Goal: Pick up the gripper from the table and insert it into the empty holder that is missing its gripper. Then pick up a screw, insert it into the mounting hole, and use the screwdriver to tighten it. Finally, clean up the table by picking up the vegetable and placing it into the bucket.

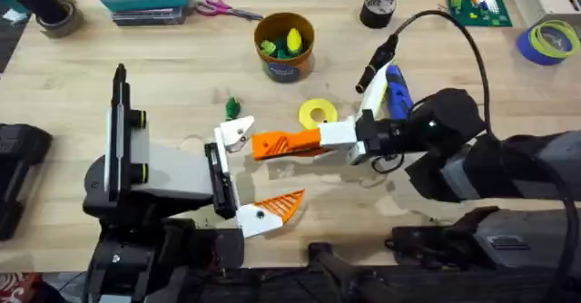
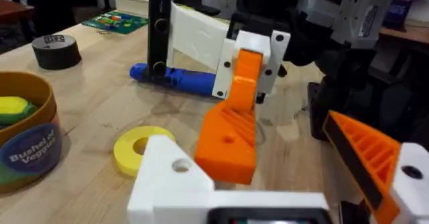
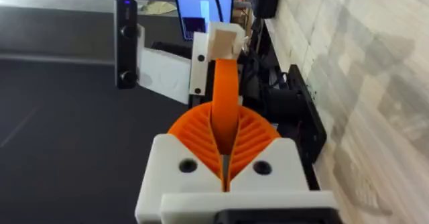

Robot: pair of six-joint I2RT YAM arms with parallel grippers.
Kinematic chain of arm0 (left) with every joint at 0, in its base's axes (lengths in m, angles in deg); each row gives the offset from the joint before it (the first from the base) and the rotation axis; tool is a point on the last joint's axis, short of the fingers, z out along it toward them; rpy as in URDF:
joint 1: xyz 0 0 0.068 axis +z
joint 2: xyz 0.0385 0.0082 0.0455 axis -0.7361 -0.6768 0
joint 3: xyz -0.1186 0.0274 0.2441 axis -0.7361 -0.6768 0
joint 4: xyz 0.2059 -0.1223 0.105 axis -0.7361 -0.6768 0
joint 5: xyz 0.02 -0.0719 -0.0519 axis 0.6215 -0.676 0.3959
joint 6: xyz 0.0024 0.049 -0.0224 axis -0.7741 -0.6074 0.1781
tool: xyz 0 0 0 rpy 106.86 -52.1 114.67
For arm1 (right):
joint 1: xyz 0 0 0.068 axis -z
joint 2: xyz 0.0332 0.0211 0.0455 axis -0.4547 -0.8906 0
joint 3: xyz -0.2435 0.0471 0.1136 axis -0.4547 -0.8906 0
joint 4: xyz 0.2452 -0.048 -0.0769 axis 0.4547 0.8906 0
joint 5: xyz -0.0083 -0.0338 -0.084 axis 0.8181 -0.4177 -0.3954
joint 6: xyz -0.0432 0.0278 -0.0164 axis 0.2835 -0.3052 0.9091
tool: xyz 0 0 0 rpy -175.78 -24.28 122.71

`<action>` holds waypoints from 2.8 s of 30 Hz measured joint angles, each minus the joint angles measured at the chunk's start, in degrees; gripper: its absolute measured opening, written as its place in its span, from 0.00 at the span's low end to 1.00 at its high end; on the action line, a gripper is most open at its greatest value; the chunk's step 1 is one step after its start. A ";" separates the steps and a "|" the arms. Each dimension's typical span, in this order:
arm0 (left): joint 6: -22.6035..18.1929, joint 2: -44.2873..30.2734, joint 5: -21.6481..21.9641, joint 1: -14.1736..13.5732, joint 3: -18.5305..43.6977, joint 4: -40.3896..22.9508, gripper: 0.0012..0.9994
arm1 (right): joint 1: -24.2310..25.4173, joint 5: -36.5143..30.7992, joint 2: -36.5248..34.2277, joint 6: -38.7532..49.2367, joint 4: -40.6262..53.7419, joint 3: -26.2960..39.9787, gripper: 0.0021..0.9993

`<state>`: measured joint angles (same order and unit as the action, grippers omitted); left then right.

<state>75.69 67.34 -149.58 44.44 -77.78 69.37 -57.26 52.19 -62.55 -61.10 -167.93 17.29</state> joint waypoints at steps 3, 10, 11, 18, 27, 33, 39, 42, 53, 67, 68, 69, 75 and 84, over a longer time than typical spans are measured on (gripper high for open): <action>0.00 0.00 0.00 0.01 0.00 0.00 0.99 | -0.22 -0.14 0.00 -0.01 -0.65 0.45 0.01; 0.00 0.00 0.00 0.00 0.00 0.00 0.99 | -0.63 -0.26 -0.06 0.00 -0.73 0.84 0.01; 0.00 0.00 0.00 0.00 0.00 0.00 0.99 | -0.63 -0.33 -0.11 -0.01 -0.67 0.86 0.01; 0.00 0.00 0.00 0.00 0.00 0.00 0.99 | -0.92 -0.66 -1.66 -0.06 -0.76 0.93 0.01; 0.00 -0.02 0.00 0.00 0.00 0.00 0.99 | -1.51 -1.07 -2.36 -0.45 -2.09 0.97 0.01; 0.00 0.00 0.00 0.00 0.00 0.00 0.99 | -1.51 -1.22 -2.36 -0.45 -2.12 0.97 0.01; 0.00 -0.01 0.00 0.00 0.00 0.00 0.99 | -1.80 -1.27 -2.36 -0.45 -2.10 1.35 0.01; -0.04 -0.01 0.01 0.00 0.00 0.00 0.99 | -2.03 -1.29 -2.35 -0.47 -2.05 1.76 0.01; -0.20 0.00 0.00 0.00 0.00 0.00 0.99 | -2.03 -2.16 -2.36 -0.45 -1.66 1.78 0.01; -0.20 -0.01 0.01 0.00 0.00 0.00 0.99 | -2.78 -3.22 -2.58 -0.89 -1.74 1.88 0.01; -0.20 0.00 0.01 0.00 0.00 0.00 0.99 | -2.79 -3.31 -3.04 -0.91 -1.87 2.08 0.01; -0.20 0.00 0.02 0.00 0.00 0.00 0.99 | -2.88 -3.39 -3.49 -0.93 -2.09 2.28 0.01; -0.20 0.00 0.02 0.02 0.00 0.02 0.99 | -3.52 -3.39 -6.95 -1.10 -2.20 5.85 0.01; -0.21 0.00 0.02 0.02 0.00 0.02 0.99 | -4.33 -3.37 -9.36 -1.70 -2.33 8.52 0.01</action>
<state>75.48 67.34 -149.55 44.46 -77.78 69.39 -61.60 48.82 -71.91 -62.80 -170.26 25.81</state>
